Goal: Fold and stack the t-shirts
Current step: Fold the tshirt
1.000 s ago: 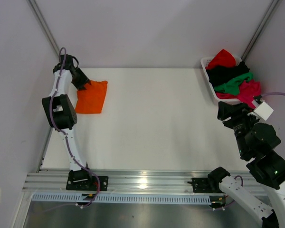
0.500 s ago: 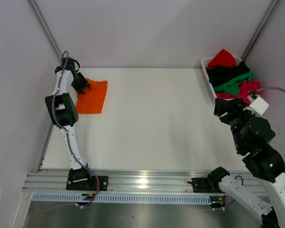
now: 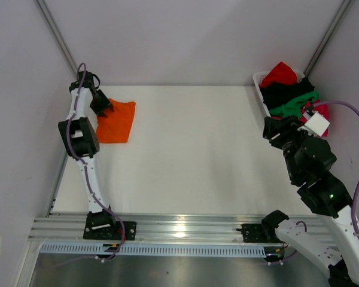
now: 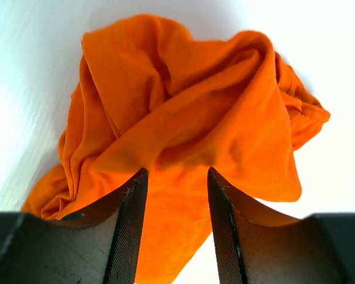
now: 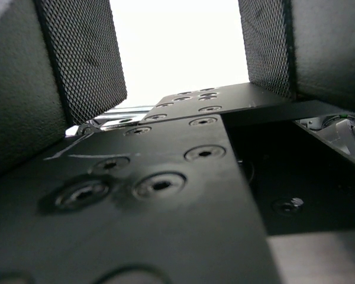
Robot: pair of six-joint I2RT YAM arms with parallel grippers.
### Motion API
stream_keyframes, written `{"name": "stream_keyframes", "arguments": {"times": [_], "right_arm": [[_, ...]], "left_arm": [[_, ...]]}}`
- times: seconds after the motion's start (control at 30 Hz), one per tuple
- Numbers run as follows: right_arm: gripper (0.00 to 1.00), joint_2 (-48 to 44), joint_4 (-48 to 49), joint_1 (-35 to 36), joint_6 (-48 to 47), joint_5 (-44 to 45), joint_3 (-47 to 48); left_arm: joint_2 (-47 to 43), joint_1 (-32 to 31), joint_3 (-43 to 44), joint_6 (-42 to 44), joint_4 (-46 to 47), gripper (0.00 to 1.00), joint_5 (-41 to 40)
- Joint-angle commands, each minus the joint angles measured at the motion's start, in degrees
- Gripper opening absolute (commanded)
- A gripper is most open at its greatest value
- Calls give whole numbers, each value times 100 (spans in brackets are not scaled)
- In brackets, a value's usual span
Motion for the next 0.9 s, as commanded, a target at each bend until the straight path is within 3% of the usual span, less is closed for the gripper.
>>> {"name": "stream_keyframes", "arguments": {"times": [0.0, 0.33, 0.57, 0.87], "right_arm": [[57, -59, 224, -19, -16, 53, 77], [57, -121, 109, -10, 221, 18, 34], [57, -7, 583, -11, 450, -465, -774], [57, -77, 470, -10, 696, -589, -942]], "left_arm": [[202, 100, 312, -38, 18, 48, -31], [326, 232, 408, -152, 79, 48, -40], [343, 390, 461, -450, 272, 49, 48], [633, 662, 883, -609, 369, 50, 417]]}}
